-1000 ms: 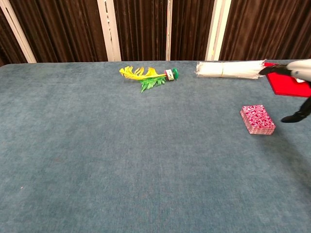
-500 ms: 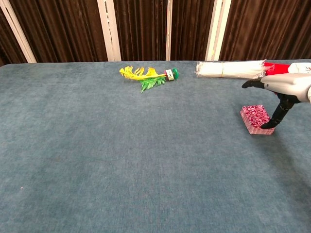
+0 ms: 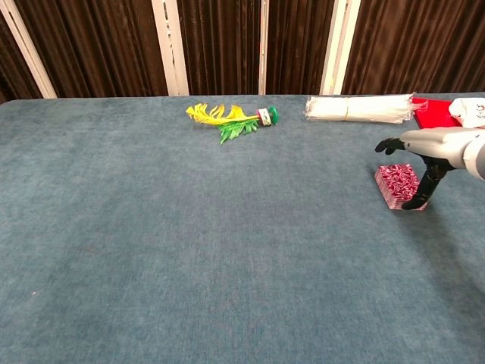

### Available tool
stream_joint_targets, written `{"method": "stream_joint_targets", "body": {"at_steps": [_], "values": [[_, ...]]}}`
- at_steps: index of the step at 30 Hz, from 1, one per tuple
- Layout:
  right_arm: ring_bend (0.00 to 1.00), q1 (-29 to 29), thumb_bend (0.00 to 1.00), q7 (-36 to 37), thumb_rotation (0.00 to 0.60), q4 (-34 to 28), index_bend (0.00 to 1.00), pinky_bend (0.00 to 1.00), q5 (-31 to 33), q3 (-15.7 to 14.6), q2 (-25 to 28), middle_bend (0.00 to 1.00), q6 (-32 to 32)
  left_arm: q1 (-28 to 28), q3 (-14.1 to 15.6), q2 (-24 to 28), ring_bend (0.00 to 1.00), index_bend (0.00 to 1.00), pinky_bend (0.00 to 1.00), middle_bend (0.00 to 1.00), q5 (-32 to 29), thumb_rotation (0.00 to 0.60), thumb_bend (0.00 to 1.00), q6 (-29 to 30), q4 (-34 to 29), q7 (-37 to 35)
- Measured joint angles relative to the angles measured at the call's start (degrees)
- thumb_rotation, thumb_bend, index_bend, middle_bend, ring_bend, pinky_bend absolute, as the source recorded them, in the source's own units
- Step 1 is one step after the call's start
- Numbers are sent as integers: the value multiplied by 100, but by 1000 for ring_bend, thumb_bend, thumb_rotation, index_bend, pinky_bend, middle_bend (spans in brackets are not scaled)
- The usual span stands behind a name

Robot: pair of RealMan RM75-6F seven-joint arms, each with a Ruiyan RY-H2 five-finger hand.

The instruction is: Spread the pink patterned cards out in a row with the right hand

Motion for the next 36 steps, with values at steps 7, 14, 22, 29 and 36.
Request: {"method": "stream_joint_targets", "body": {"at_steps": [7, 14, 22, 29, 36], "values": [[76, 81, 211, 47, 600, 261, 142, 0, 130, -84, -120, 196, -64, -7, -3, 10, 0, 0, 0, 0, -18, 600, 0, -16, -9, -19], [77, 122, 212, 113, 600, 406, 164, 0, 194, -127, -165, 208, -94, -11, -6, 12, 0, 0, 0, 0, -33, 600, 0, -26, -13, -27], [98, 157, 211, 162, 600, 492, 313, 0, 238, -194, -195, 280, -127, -11, -5, 10, 0, 0, 0, 0, -34, 600, 0, -19, -20, -24], [153, 151, 238, 277, 600, 520, 474, 0, 133, -199, -225, 389, -55, -9, -1, 15, 0, 0, 0, 0, -23, 600, 0, -11, -27, -40], [157, 123, 238, 386, 600, 326, 494, 0, -89, -193, -139, 407, 59, -6, 6, 13, 0, 0, 0, 0, -6, 600, 0, 3, -35, -42]]}}
